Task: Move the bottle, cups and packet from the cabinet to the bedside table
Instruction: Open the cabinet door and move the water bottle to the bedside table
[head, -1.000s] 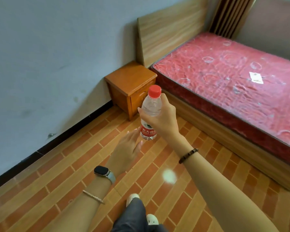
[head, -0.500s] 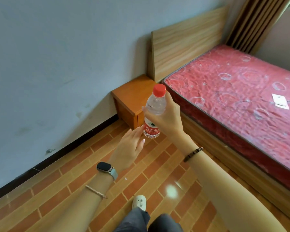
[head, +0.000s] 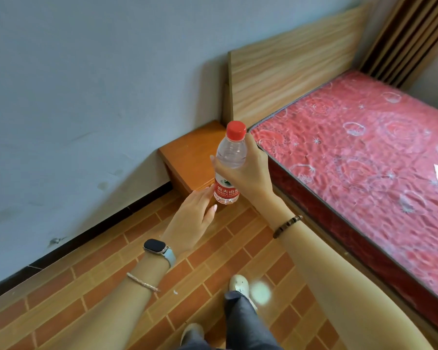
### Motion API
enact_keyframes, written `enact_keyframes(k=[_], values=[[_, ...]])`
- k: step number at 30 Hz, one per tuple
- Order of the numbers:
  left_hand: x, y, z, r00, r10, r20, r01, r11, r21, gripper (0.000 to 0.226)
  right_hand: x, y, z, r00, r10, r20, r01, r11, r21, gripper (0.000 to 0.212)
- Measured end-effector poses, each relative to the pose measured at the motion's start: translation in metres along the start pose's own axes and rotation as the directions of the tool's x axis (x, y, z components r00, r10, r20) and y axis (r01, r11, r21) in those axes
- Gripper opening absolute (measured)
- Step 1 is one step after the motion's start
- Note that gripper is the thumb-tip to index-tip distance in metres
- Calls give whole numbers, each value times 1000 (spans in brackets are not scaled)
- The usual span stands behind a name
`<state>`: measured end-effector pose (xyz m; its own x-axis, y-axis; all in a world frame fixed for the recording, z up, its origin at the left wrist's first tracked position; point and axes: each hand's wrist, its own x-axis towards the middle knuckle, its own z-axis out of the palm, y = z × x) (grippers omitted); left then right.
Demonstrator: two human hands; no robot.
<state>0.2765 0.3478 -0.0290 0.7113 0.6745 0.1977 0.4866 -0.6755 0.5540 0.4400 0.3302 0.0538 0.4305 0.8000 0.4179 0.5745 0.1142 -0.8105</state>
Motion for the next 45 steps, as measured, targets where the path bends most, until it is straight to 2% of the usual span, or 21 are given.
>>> enact_keyframes(k=[14, 27, 33, 38, 45], values=[[152, -16, 29, 979, -198, -49, 197, 980, -17, 48, 155, 87, 3, 988, -36, 148, 30, 999, 44, 53], [318, -121, 30, 961, -274, -16, 273, 961, -51, 53, 319, 161, 77, 967, 15, 253, -17, 1000, 8, 53], [386, -174, 35, 963, -267, 37, 268, 963, -14, 54, 381, 205, 111, 964, 41, 261, -39, 999, -12, 51], [426, -209, 56, 950, -309, 54, 310, 950, -30, 50, 408, 266, 144, 953, 103, 286, -106, 994, -5, 48], [464, -277, 128, 925, -375, 63, 379, 924, -60, 49, 418, 372, 200, 919, 141, 369, -173, 983, 55, 44]])
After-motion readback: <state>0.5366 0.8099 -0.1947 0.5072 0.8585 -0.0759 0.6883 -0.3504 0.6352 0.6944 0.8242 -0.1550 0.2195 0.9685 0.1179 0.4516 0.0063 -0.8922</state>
